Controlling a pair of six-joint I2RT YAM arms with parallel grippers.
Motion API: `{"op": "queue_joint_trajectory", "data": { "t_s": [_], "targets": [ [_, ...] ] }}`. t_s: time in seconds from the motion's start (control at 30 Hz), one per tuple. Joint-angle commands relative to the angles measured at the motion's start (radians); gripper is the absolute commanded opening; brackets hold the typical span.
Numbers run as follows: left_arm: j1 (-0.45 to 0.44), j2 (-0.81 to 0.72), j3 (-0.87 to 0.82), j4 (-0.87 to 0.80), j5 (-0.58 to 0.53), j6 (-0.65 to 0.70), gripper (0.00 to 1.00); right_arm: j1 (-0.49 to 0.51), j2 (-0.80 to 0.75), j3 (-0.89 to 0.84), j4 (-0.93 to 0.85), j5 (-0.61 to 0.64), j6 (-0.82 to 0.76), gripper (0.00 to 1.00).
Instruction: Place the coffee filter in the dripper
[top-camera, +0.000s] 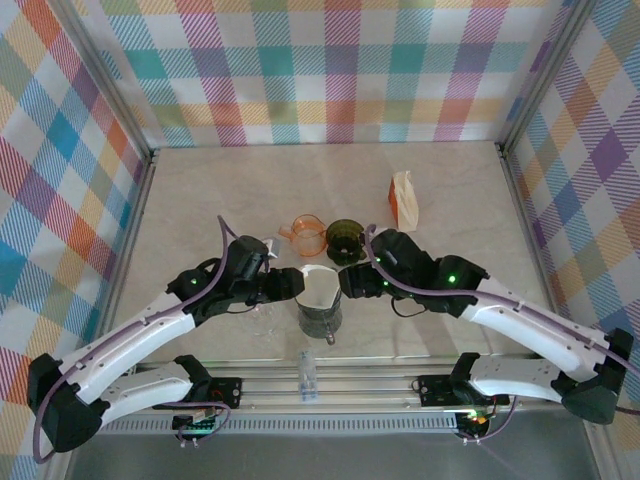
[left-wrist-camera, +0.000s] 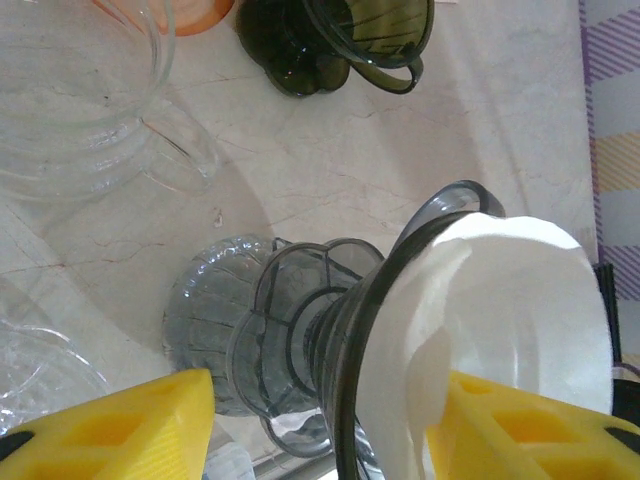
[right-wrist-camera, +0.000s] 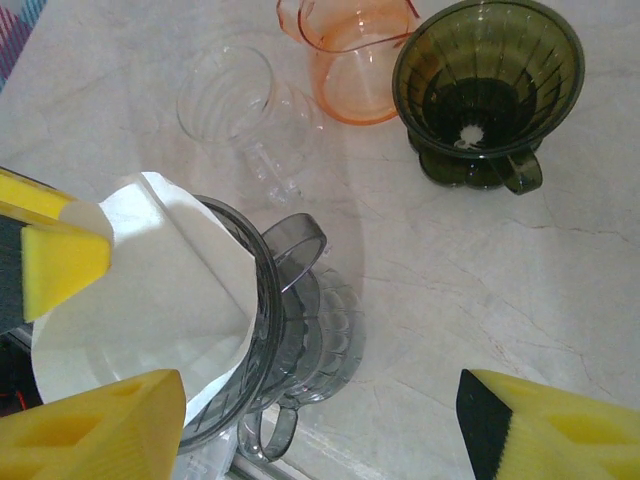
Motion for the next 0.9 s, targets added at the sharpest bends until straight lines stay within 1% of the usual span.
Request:
{"op": "queue_joint_trajectory", "data": {
  "t_s": [0.0, 0.2, 0.33, 0.6, 0.67, 0.87],
  "targets": [
    [0.018, -0.061, 0.044, -0.039, -0.036, -0.013, 0.58, -0.004, -0.054, -0.035, 0.034, 0.044, 0.028, 0.74],
    [0.087, -0.174, 0.026, -0.106, -0.095, -0.042, 0.61, -0.004, -0.145, -0.123, 0.071, 0.116, 0.067, 0.75],
    [0.128, -0.188, -0.003, -0.172, -0.135, -0.085, 0.62, -0.004, -0.194, -0.184, 0.073, 0.131, 0.085, 0.75],
    [0.210, -0.239, -0.120, -0.239, -0.152, -0.156, 0.63, -0.005, -0.242, -0.297, 0.061, 0.067, 0.108, 0.76],
    [0.215, -0.244, -0.134, -0.267, -0.183, -0.170, 0.63, -0.004, -0.241, -0.325, 0.065, 0.062, 0.120, 0.76],
    [0.219, -0.248, -0.187, -0.276, -0.189, -0.194, 0.61, -0.004, -0.244, -0.378, 0.089, 0.033, 0.130, 0.76]
  ]
}}
